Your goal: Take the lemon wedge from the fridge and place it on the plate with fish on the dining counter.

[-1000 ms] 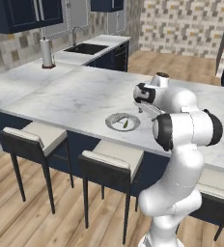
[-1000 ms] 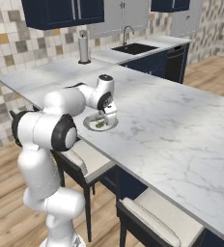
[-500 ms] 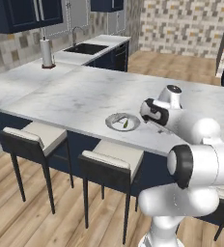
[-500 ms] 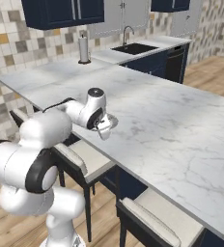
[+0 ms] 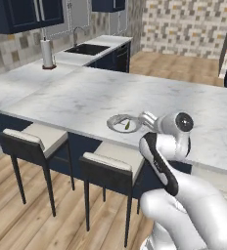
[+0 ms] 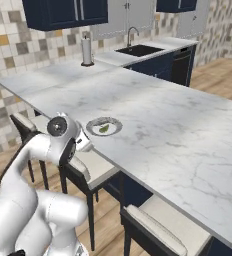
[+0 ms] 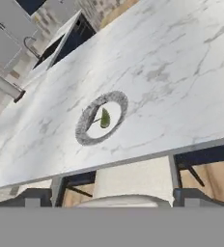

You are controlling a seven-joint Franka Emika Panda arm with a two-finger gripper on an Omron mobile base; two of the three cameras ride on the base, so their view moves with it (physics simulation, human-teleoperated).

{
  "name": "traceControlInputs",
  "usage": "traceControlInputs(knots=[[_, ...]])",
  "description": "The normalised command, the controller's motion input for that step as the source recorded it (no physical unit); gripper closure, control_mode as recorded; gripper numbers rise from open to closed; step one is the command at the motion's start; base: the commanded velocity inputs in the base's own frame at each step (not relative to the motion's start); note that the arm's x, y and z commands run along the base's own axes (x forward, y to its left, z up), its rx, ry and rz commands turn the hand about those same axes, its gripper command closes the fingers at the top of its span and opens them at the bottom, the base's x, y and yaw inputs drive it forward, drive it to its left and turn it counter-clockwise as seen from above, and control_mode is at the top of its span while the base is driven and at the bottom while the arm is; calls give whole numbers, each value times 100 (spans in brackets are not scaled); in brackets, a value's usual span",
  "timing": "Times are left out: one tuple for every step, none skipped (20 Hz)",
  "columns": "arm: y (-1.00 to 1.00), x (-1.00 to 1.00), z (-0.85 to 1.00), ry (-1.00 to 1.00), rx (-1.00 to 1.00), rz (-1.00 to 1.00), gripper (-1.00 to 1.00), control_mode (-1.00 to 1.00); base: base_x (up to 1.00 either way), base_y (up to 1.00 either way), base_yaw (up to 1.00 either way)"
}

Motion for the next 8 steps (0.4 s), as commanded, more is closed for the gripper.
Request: traceControlInputs(knots=[[49,-100,14,-100,-11,-3,-100,-100,0,0,0],[37,-100,23,-98,-11,-2,-100,-100,0,0,0],[32,-100,38,-97,-4,-2,-100,-100,0,0,0],[26,-100,46,-100,-2,-3,-100,-100,0,0,0],[25,-100,53,-100,-1,-3,-100,-100,0,0,0],[24,-100,54,-100,-2,-3,-100,-100,0,0,0],[18,-100,56,-99,-4,-3,-100,-100,0,0,0],[18,-100,67,-86,-1,-1,-100,-100,0,0,0]])
